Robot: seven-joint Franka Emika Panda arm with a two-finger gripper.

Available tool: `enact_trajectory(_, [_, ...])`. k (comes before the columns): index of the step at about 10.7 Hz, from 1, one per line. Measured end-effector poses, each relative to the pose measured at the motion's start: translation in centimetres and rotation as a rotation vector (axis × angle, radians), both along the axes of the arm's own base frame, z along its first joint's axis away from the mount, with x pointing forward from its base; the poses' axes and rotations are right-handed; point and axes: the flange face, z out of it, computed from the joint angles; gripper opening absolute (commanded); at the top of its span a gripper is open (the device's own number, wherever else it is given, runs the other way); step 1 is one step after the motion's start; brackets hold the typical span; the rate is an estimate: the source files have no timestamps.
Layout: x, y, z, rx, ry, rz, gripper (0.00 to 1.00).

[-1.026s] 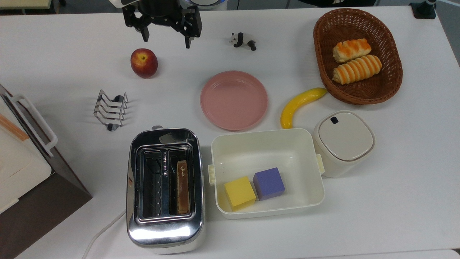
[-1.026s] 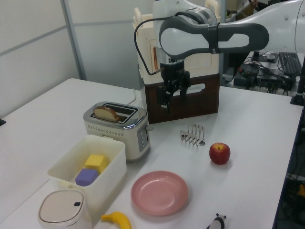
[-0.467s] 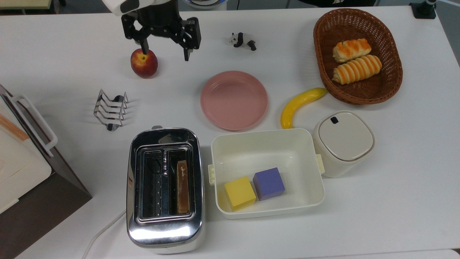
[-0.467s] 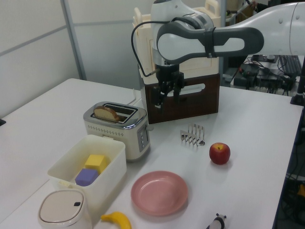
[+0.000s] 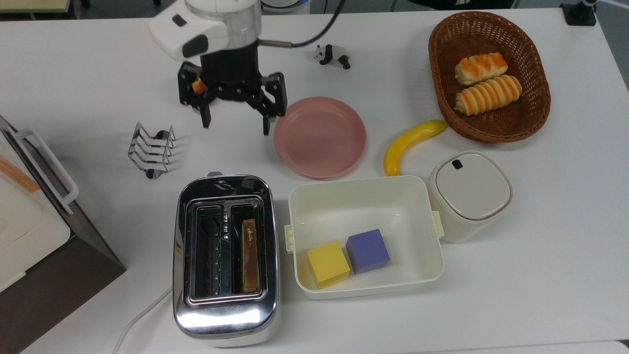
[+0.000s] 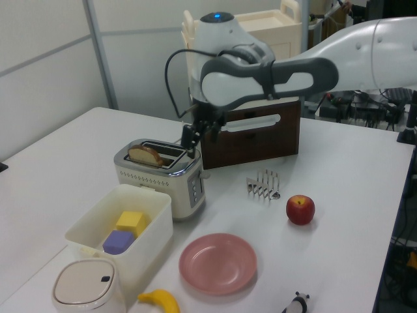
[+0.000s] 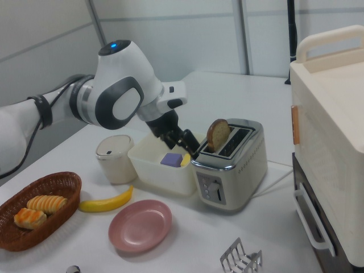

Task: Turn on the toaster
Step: 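Move the gripper over the silver toaster's lever and lower it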

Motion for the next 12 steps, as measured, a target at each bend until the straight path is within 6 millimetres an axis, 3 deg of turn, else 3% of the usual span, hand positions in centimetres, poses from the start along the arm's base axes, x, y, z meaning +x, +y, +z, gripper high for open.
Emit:
enact_trajectory(1, [1.0, 0.5, -0.1, -0.001, -0.065, 0.002, 0.97])
enact_trajectory(2, [1.7, 0.8, 0.1, 0.002, -0.118, -0.007, 0.77])
enact_trajectory(4, [2.0, 1.0, 0.4, 0.006, -0.144, -0.016, 0.23])
enact_trajectory(5, [2.0, 1.0, 0.5, 0.006, -0.145, -0.017, 0.05])
enact_trajectory(8, [2.0, 0.4, -1.1, -0.007, -0.091, 0.001, 0.0])
enact_trajectory(12, [2.8, -0.1, -6.6, -0.047, 0.023, 0.1, 0.0])
